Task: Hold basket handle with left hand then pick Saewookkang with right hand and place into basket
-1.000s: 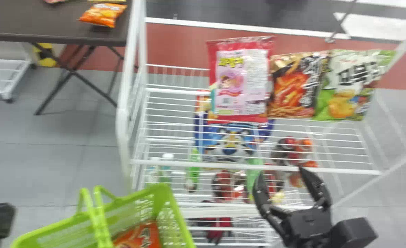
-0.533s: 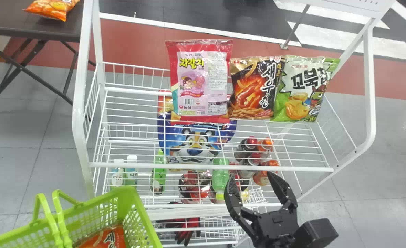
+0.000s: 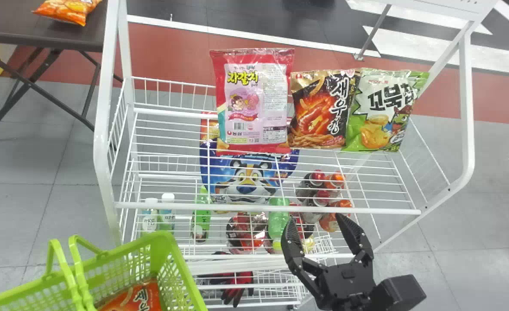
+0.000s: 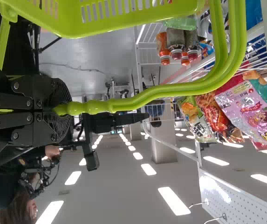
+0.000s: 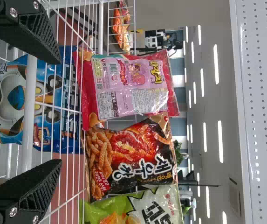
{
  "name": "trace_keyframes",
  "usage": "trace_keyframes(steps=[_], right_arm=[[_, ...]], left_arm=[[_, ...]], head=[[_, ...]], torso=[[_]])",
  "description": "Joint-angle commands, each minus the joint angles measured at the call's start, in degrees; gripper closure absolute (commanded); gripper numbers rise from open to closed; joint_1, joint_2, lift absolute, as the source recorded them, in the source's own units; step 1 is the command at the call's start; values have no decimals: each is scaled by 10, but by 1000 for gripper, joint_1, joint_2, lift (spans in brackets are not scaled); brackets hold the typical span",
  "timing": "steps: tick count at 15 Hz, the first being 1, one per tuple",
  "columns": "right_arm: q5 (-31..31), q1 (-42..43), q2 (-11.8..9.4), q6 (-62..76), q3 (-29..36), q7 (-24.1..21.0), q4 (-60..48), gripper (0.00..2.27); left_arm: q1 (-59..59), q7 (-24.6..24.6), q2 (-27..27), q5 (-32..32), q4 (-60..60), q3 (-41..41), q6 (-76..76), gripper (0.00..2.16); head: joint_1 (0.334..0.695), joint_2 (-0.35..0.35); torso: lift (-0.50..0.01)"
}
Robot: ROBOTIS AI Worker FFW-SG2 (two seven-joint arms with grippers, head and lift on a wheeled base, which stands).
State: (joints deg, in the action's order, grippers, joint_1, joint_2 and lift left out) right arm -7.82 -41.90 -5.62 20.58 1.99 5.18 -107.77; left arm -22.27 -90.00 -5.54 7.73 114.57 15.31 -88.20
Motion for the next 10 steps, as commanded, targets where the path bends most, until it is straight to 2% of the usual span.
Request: trace_keyframes(steps=[1, 10], right_arm=[[0, 1, 2, 0, -1, 0, 0, 46], [0, 4, 2, -3, -3, 0, 2, 46]], left_arm=[[6, -6, 0, 0, -5, -2, -18, 2152], [11, -6, 0, -1, -9, -5, -18, 2152]], head=[[695, -264], [695, -257]], torso=[[-17], [-17]])
